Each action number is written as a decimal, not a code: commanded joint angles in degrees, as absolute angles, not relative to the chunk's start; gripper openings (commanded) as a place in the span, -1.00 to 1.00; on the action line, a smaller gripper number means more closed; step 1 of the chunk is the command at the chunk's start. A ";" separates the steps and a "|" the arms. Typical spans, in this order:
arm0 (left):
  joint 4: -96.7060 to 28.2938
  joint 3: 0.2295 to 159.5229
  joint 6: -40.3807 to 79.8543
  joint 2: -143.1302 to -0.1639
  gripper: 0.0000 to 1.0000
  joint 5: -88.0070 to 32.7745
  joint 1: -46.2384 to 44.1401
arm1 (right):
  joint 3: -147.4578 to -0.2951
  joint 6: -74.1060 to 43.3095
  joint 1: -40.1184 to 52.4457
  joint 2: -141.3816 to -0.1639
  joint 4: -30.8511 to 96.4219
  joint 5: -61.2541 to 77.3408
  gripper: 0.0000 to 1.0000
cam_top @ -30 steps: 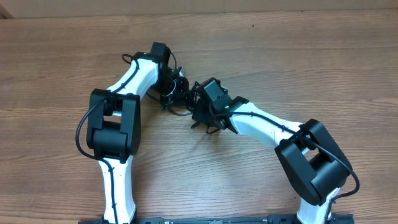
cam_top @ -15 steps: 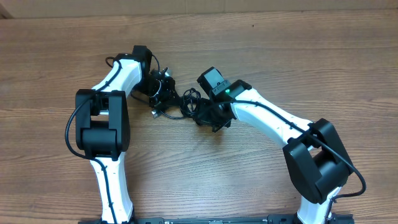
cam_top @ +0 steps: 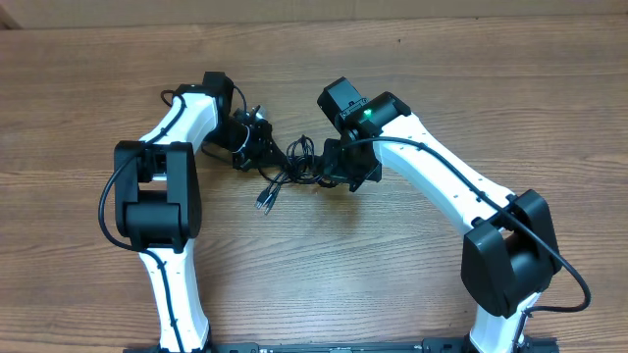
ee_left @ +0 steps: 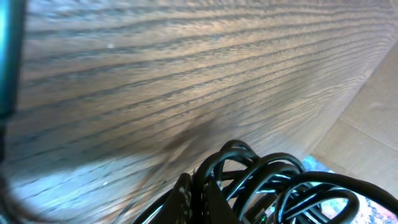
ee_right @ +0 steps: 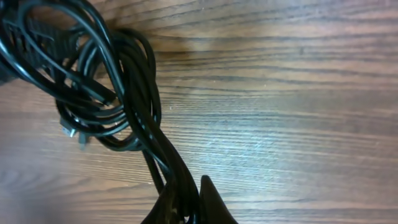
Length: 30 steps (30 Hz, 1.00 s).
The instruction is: Untangle cables
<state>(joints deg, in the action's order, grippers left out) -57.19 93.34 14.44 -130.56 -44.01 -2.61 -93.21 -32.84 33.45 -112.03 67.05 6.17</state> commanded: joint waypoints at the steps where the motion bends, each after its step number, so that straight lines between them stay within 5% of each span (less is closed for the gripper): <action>1: -56.27 93.47 13.28 -131.98 -0.92 -35.42 2.46 | -94.17 -26.74 32.47 -111.02 69.54 1.96 -0.93; 16: -57.21 93.47 12.36 -132.00 -0.91 -36.69 3.57 | -94.08 -31.27 33.80 -111.24 62.74 6.70 -0.93; 27: -59.46 93.47 4.45 -132.00 -0.17 -55.00 2.76 | -93.47 -31.75 34.76 -111.24 60.45 5.34 -0.93; 30: -63.42 93.47 2.15 -131.98 -0.26 -56.84 2.46 | -92.84 -31.75 34.76 -111.26 59.13 5.17 -0.92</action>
